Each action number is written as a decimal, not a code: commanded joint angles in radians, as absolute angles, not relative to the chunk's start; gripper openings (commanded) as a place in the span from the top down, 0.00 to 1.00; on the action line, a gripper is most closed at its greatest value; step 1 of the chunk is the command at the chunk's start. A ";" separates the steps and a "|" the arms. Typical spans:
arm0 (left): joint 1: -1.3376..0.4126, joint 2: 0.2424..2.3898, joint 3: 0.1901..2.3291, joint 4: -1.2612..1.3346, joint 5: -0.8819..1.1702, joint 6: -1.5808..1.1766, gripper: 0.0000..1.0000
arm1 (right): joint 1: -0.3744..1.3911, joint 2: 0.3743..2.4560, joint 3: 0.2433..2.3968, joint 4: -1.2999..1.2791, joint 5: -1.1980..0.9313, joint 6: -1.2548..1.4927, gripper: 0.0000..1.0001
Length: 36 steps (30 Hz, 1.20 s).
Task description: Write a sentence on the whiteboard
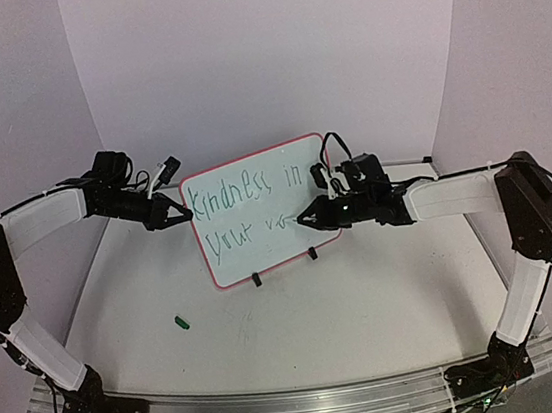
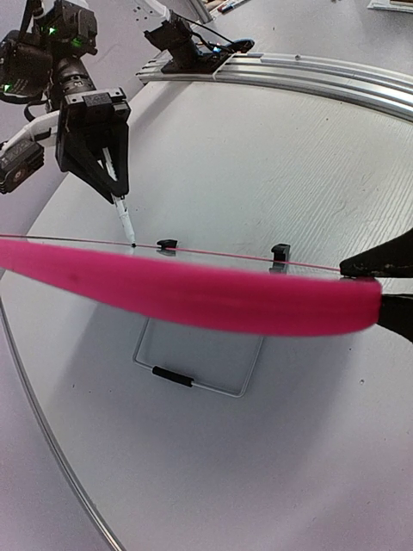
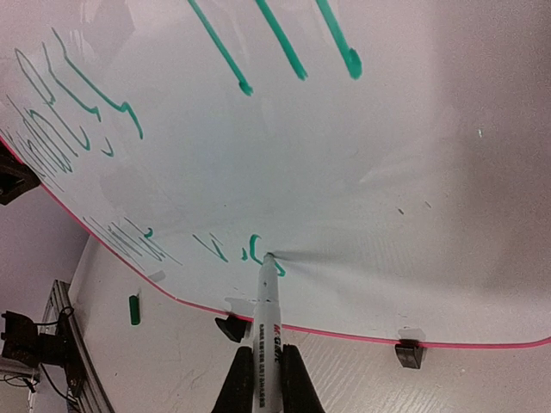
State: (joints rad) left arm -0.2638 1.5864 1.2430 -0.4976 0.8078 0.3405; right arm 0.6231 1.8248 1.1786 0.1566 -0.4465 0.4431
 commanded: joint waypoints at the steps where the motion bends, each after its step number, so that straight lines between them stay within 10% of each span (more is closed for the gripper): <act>1: -0.284 1.595 1.253 -0.530 0.738 0.372 1.00 | 0.618 1.784 1.222 0.184 -0.425 0.428 1.00; 36: -0.284 1.595 1.253 -0.529 0.738 0.370 1.00 | 0.606 1.739 1.163 0.207 -0.461 0.449 1.00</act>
State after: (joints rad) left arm -0.2638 1.5864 1.2430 -0.4976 0.8078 0.3412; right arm 0.6109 1.7123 1.1297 0.1791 -0.4583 0.4458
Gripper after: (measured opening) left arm 0.040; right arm 0.066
